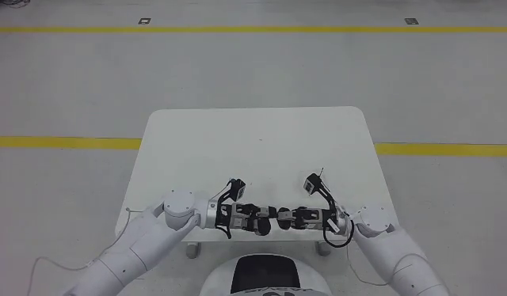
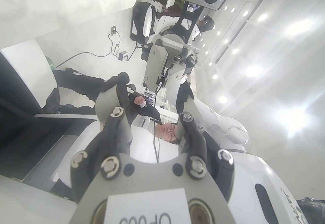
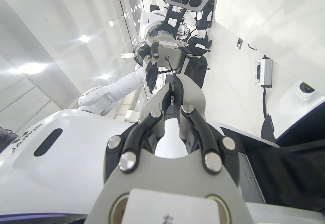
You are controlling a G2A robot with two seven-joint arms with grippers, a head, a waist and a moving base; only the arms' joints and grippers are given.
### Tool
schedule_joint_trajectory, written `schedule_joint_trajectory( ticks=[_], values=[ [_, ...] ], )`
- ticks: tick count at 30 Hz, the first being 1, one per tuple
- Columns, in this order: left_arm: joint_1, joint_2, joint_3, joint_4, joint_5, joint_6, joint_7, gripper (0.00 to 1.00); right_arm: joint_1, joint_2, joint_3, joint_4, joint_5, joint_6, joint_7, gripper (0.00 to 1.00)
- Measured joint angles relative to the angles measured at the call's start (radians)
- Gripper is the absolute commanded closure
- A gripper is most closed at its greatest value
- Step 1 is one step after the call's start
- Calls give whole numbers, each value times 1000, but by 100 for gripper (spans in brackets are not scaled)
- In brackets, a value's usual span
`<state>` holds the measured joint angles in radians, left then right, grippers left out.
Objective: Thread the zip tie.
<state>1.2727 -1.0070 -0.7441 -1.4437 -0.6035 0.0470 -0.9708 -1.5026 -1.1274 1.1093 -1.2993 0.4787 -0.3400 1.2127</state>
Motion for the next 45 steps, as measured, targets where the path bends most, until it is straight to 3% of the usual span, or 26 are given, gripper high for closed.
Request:
schedule_joint_trajectory(
  ticks=[16, 45],
  values=[
    [-4, 2, 5, 4, -9, -15, 2, 82, 10, 0, -16, 16, 2, 0, -8, 100],
    [-9, 5, 17, 8, -23, -35, -8, 89, 39, 3, -56, 55, 33, 8, -2, 100]
  ],
)
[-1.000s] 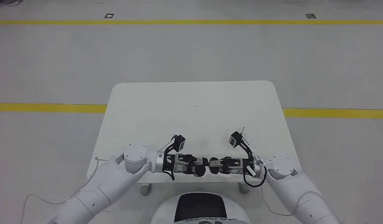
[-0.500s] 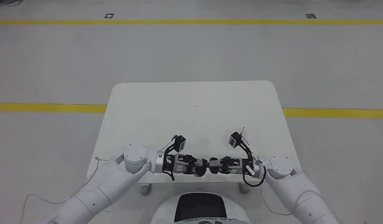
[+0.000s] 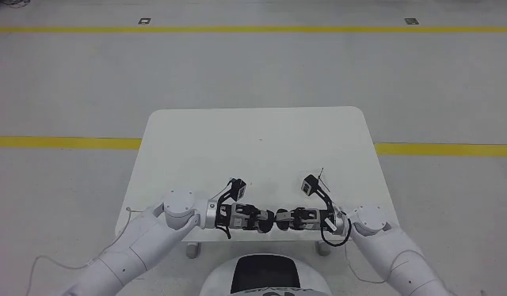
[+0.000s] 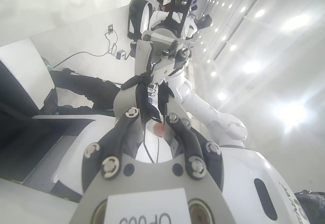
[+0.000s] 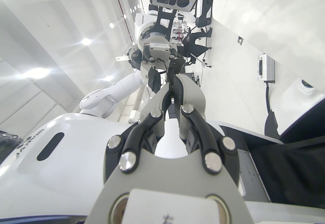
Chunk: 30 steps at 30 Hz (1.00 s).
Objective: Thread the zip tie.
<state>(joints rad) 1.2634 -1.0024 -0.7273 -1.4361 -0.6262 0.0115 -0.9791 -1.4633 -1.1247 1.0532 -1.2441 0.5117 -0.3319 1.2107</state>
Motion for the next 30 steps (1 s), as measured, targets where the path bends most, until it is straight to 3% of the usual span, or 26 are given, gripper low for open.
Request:
schedule_joint_trajectory(
  ticks=[13, 30],
  values=[
    [0, 4, 2, -6, 7, 2, 5, 93, 6, 4, -8, -6, 11, -3, 2, 100],
    [2, 8, -1, -9, 1, 1, 8, 91, 14, 5, -28, -5, 17, -1, -3, 100]
  ],
)
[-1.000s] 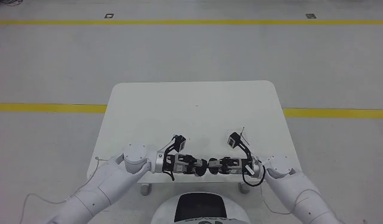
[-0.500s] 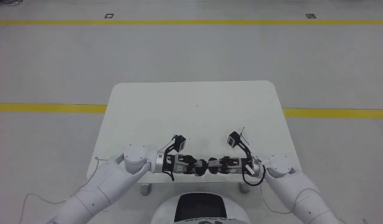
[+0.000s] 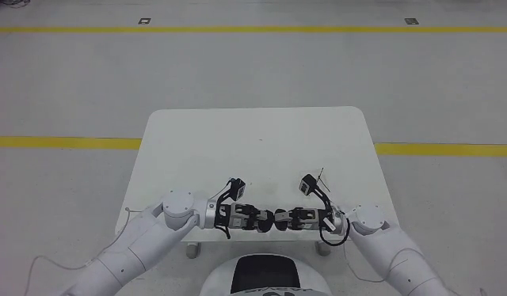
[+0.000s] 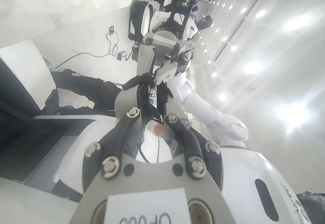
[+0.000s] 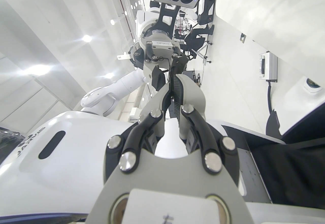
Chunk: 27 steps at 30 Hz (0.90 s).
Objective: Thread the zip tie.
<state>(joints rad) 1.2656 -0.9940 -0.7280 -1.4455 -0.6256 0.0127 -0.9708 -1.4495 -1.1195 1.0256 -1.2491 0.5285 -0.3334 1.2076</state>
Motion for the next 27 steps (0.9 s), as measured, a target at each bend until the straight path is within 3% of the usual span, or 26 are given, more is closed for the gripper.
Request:
schedule_joint_trajectory(
  ticks=[24, 27],
  values=[
    [-8, 0, 12, 8, -5, -1, 1, 93, 7, 2, -15, 10, 17, -7, 0, 100],
    [-8, 0, 13, 9, -5, -1, 1, 100, 7, 2, -16, 11, 18, -7, -1, 100]
  ],
)
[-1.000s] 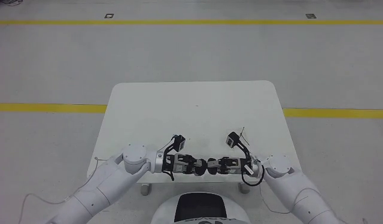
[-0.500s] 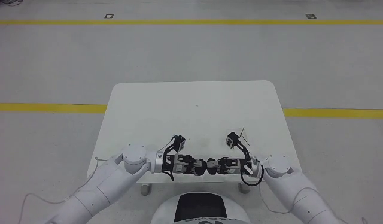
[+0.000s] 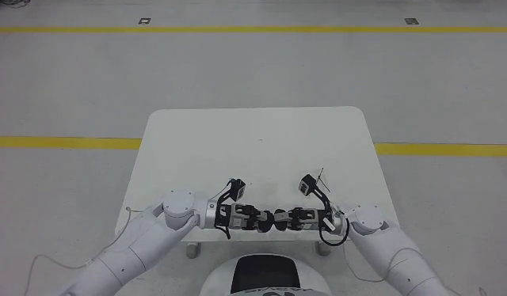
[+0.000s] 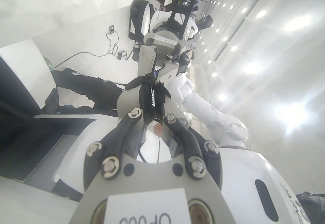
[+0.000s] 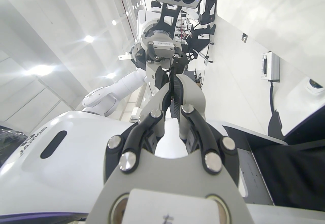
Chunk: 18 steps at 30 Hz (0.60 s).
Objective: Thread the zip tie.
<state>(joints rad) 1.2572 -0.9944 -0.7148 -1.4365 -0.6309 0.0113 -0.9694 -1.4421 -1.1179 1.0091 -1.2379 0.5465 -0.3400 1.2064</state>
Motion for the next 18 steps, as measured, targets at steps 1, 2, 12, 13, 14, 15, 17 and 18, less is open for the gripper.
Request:
schedule_joint_trajectory(
  ticks=[1, 2, 12, 13, 14, 15, 17, 18],
  values=[
    [0, 0, 1, 1, 1, 0, 1, 100, 0, 0, -1, 1, 0, 0, -1, 100],
    [-1, 0, 2, 3, 1, 0, 2, 100, 1, 0, -2, 3, 1, 0, -1, 100],
    [-6, -3, 7, 20, 2, -17, 8, 100, 3, 2, 5, 13, 11, 0, -9, 0],
    [-6, -2, 6, 20, 4, -19, 9, 100, 1, 4, 10, 12, 11, 0, -10, 0],
    [-6, -2, 5, 21, 6, -20, 11, 100, -1, 5, 16, 10, 11, 0, -12, 0],
    [-6, -1, 4, 21, 11, -22, 15, 100, -5, 8, 26, 8, 10, 0, -15, 0],
    [-4, 1, 1, 18, 17, -26, 19, 100, -12, 12, 39, 3, 9, 0, -18, 0],
    [-1, 3, -1, 15, 23, -33, 21, 100, -16, 14, 48, 0, 8, 0, -19, 0]
  ],
)
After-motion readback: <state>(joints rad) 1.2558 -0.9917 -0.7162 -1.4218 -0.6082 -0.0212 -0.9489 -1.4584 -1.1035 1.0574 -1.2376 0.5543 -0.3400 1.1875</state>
